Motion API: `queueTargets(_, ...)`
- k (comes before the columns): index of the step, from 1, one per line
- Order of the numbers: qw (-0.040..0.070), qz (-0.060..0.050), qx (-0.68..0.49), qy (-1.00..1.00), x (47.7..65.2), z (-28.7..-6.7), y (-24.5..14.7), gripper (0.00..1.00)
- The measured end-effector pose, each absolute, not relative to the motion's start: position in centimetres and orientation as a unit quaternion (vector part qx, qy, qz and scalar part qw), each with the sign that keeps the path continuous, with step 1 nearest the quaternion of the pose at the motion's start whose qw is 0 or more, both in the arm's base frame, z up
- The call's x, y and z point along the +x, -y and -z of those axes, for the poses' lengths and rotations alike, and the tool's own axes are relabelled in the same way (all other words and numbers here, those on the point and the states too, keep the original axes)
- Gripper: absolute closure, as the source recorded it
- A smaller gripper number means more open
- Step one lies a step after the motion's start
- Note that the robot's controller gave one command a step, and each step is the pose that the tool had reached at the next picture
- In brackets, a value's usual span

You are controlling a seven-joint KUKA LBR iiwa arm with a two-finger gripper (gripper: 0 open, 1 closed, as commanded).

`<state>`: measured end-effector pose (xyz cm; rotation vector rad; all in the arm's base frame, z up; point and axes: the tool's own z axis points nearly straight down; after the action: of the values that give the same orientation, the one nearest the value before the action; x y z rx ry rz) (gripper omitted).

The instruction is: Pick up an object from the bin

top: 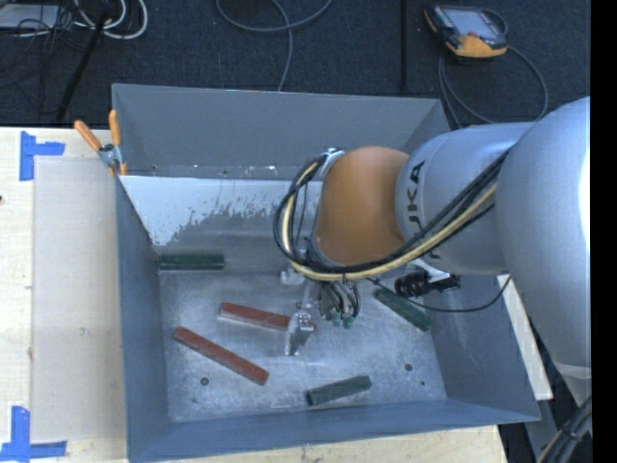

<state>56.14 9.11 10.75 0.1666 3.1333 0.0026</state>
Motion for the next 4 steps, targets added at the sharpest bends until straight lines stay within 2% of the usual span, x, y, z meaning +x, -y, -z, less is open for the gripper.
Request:
queueTargets(1, -0.001, 0.0, 0.058, -0.998, 56.8, -9.0, -9.6, 0.0)
queueTargets(2, 0.0, 0.0, 0.08, -0.997, 59.8, -9.8, -11.0, 0.0)
queueTargets(3, 0.002, -0.001, 0.11, -0.994, 59.4, -7.2, -10.8, 0.0)
queueTargets(4, 0.005, -0.004, 0.116, -0.993, 60.1, -7.7, -10.0, 1.0)
